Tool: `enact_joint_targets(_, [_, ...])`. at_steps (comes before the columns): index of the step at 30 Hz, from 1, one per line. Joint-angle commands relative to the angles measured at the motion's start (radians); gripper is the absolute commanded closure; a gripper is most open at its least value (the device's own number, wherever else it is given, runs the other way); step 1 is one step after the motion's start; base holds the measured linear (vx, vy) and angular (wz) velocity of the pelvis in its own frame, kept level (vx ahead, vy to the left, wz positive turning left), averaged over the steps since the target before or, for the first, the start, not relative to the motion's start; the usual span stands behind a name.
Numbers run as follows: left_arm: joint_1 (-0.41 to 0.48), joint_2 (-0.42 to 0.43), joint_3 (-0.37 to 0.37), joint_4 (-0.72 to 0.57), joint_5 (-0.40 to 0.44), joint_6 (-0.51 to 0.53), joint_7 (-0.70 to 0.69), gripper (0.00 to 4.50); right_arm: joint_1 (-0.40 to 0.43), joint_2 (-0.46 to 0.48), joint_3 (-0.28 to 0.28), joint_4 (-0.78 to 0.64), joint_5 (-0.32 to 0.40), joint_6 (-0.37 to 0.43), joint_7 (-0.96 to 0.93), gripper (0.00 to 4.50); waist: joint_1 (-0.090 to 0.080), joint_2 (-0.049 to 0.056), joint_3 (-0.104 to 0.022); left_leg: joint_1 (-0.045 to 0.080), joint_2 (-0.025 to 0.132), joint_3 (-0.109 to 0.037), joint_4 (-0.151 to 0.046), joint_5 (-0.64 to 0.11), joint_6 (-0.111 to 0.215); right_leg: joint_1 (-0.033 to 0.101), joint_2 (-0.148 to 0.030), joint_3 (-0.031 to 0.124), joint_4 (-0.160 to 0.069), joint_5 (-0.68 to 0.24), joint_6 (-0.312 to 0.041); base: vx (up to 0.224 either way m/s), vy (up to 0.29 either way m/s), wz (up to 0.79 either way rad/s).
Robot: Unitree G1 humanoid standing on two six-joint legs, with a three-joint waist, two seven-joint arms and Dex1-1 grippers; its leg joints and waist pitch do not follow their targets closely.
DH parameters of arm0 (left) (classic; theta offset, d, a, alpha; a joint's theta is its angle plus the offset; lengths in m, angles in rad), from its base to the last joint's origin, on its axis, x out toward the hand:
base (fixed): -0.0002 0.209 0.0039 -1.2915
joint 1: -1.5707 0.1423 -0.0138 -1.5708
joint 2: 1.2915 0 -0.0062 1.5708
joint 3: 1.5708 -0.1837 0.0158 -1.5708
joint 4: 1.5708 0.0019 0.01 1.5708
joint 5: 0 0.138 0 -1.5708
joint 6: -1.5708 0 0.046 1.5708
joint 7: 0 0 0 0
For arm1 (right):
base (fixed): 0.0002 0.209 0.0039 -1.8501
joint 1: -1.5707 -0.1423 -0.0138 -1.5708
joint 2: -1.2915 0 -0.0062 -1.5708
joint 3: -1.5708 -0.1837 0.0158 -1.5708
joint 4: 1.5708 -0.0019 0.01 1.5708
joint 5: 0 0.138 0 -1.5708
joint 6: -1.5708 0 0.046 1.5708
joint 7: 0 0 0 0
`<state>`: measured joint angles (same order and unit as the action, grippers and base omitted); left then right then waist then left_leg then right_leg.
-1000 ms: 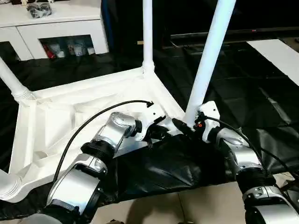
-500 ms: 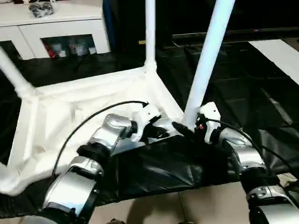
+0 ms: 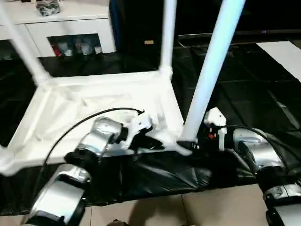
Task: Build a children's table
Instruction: Rotate leg to tighten
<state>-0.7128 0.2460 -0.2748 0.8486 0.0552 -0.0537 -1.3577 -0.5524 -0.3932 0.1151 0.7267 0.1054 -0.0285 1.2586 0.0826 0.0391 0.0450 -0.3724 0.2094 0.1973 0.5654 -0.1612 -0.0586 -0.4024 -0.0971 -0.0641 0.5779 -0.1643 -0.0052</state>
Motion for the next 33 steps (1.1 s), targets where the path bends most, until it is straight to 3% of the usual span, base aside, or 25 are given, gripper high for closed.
enact_joint_targets(1, [0.005, -0.004, -0.047, -0.011, 0.011, -0.028, -0.083, 4.5, -0.012, 0.004, 0.03, 0.019, -0.013, 0.009, 0.033, 0.04, 0.0, -0.013, -0.063, 0.016, 0.025, -0.005, -0.058, -0.266, 0.072, 0.046, -0.042, 0.029, -0.06, -0.232, -0.251, 0.0, 0.0, 0.0])
enact_joint_targets(9, [-0.019, 0.011, -0.046, 0.017, 0.005, -0.048, -0.107, 4.5, -0.018, 0.015, 0.062, 0.029, -0.014, 0.004, 0.093, 0.78, 0.005, -0.012, -0.066, 0.015, 0.024, -0.005, -0.055, -0.238, 0.08, 0.049, -0.042, 0.028, -0.052, -0.171, -0.27, 0.0, 0.0, 0.0])
enact_joint_targets(19, [-0.022, 0.006, -0.039, 0.024, -0.001, -0.05, -0.106, 4.5, 0.001, 0.019, 0.078, 0.007, -0.004, 0.019, 0.123, 1.52, 0.006, -0.014, -0.067, 0.015, 0.023, -0.005, -0.053, -0.23, 0.083, 0.05, -0.042, 0.028, -0.051, -0.171, -0.271, 0.0, 0.0, 0.0])
enact_joint_targets(20, [-0.022, 0.006, -0.038, 0.025, -0.002, -0.049, -0.106, 4.5, 0.003, 0.019, 0.079, 0.005, -0.004, 0.021, 0.126, 1.65, 0.006, -0.019, -0.067, 0.015, 0.023, -0.004, -0.053, -0.229, 0.084, 0.05, -0.042, 0.028, -0.051, -0.174, -0.27, 0.0, 0.0, 0.0])
enact_joint_targets(24, [-0.027, 0.007, -0.032, 0.032, -0.006, -0.048, -0.105, 4.5, 0.006, 0.02, 0.086, 0.003, -0.006, 0.025, 0.14, 1.98, 0.007, -0.017, -0.067, 0.015, 0.023, -0.005, -0.052, -0.224, 0.084, 0.05, -0.043, 0.028, -0.051, -0.182, -0.266, 0.0, 0.0, 0.0])
enact_joint_targets(29, [-0.032, 0.007, -0.025, 0.038, -0.008, -0.042, -0.095, 4.5, 0.005, 0.036, 0.075, 0.013, 0.004, 0.035, 0.124, 2.08, 0.008, -0.014, -0.068, 0.015, 0.023, -0.005, -0.052, -0.221, 0.084, 0.05, -0.042, 0.027, -0.049, -0.166, -0.272, 0.0, 0.0, 0.0])
enact_joint_targets(33, [-0.044, -0.013, -0.005, 0.052, -0.002, -0.009, -0.007, 4.5, 0.014, 0.081, 0.021, 0.025, 0.016, 0.028, -0.027, 2.09, 0.007, -0.014, -0.065, 0.015, 0.023, -0.005, -0.055, -0.241, 0.07, 0.049, -0.043, 0.028, -0.053, -0.206, -0.261, 0.0, 0.0, 0.0])
